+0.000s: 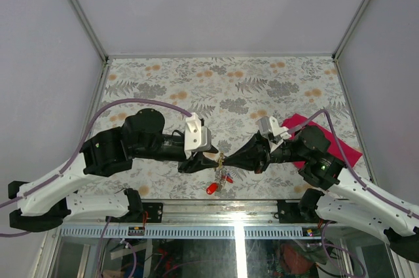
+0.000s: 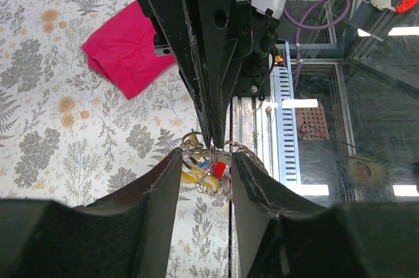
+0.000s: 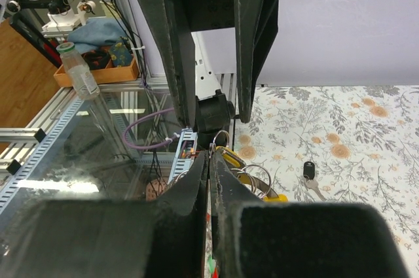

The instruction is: Put the keys on the keyring

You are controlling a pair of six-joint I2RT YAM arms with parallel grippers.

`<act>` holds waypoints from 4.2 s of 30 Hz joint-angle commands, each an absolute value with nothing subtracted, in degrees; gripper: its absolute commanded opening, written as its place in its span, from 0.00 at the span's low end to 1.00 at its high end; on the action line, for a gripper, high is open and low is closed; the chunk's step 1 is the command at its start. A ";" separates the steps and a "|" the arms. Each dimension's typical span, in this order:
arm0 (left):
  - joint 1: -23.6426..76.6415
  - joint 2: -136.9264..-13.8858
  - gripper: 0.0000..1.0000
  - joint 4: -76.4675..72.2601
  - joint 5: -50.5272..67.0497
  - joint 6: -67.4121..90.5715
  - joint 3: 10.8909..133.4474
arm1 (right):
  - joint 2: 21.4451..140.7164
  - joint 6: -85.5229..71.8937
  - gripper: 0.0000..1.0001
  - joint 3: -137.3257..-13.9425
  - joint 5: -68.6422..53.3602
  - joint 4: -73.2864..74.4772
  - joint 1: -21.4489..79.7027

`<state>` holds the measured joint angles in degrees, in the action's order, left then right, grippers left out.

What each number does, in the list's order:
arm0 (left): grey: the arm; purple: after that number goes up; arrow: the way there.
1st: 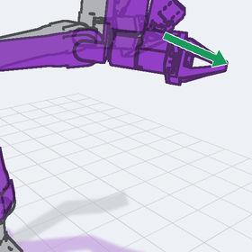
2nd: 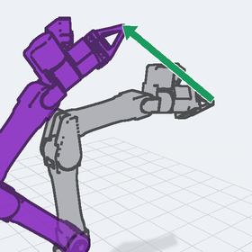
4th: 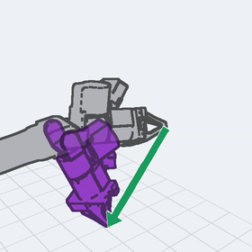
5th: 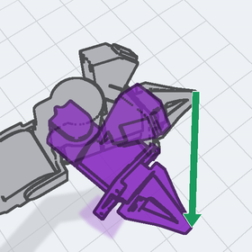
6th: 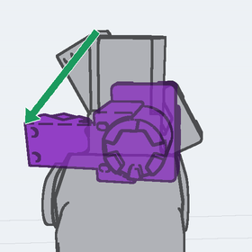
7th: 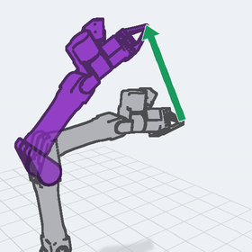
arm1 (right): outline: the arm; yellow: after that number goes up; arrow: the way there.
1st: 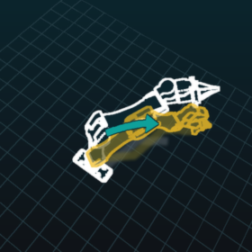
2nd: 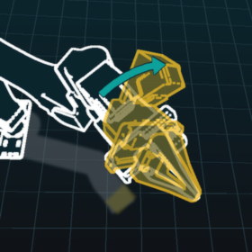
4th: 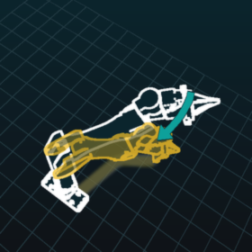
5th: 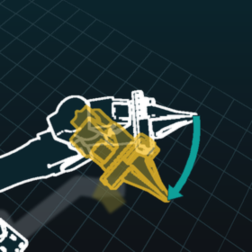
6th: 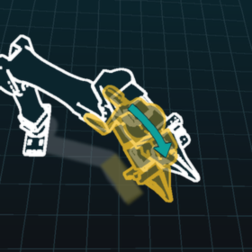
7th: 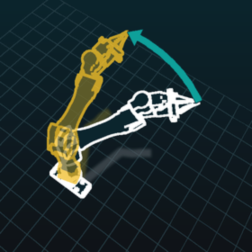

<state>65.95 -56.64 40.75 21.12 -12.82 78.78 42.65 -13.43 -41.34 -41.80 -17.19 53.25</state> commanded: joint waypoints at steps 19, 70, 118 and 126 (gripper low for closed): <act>66.18 -58.51 0.20 42.87 24.73 -15.07 82.35 | 40.36 -14.77 0.00 -46.40 -43.52 -23.25 53.60; 66.26 -48.38 0.29 13.38 17.06 -2.54 67.85 | 39.58 -22.34 0.00 -37.71 -29.77 -48.51 53.53; 66.25 -58.57 0.00 38.75 15.89 -8.45 81.52 | 30.93 -9.19 0.38 -42.83 -22.00 -16.40 53.55; 66.23 -69.33 0.00 59.39 12.43 -13.94 94.47 | 28.70 -5.06 0.42 -41.03 -18.09 -7.39 53.59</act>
<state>65.95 -65.49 47.77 15.64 -9.74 89.03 28.84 -8.51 -40.64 -21.58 -12.97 53.30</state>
